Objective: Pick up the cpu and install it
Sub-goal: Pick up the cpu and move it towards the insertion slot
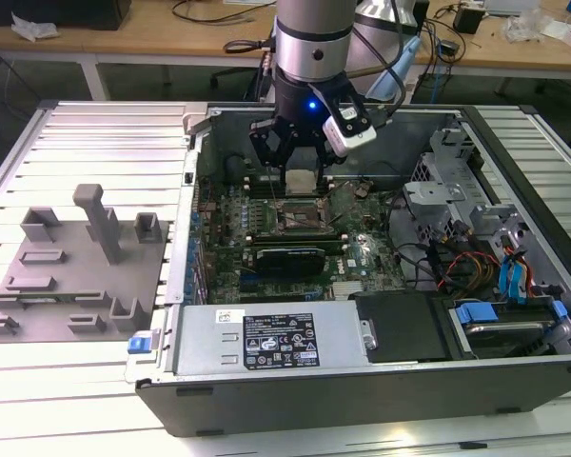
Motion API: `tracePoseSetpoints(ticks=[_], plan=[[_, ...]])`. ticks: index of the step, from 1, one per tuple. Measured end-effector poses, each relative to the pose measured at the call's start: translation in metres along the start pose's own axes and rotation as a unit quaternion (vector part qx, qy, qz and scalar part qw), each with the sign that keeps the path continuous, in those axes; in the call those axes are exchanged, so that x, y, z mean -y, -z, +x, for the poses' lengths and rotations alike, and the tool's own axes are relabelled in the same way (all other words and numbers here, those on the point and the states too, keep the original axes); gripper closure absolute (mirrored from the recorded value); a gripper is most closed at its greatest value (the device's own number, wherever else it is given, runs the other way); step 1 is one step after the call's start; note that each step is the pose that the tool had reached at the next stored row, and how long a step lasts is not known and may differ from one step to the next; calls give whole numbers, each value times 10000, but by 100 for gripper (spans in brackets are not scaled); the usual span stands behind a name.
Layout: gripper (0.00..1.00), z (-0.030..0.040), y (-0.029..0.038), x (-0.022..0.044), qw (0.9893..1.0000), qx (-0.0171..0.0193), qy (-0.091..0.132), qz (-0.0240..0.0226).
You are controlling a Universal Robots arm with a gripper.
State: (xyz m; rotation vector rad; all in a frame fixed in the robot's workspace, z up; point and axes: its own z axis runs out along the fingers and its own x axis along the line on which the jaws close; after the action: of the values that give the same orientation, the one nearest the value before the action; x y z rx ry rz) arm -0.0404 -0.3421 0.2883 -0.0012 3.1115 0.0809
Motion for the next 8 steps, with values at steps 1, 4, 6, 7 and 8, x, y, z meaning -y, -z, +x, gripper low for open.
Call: tracePoseSetpoints(ticks=[1,4,6,7,8], plan=[[46,-2,-19,-7,10000,0,2,-1],[46,-2,-52,-25,10000,0,1,0],[46,-3,-71,-41,10000,0,1,0],[46,-6,-86,-52,10000,0,1,0],[46,-9,-102,-64,10000,0,1,-1]])
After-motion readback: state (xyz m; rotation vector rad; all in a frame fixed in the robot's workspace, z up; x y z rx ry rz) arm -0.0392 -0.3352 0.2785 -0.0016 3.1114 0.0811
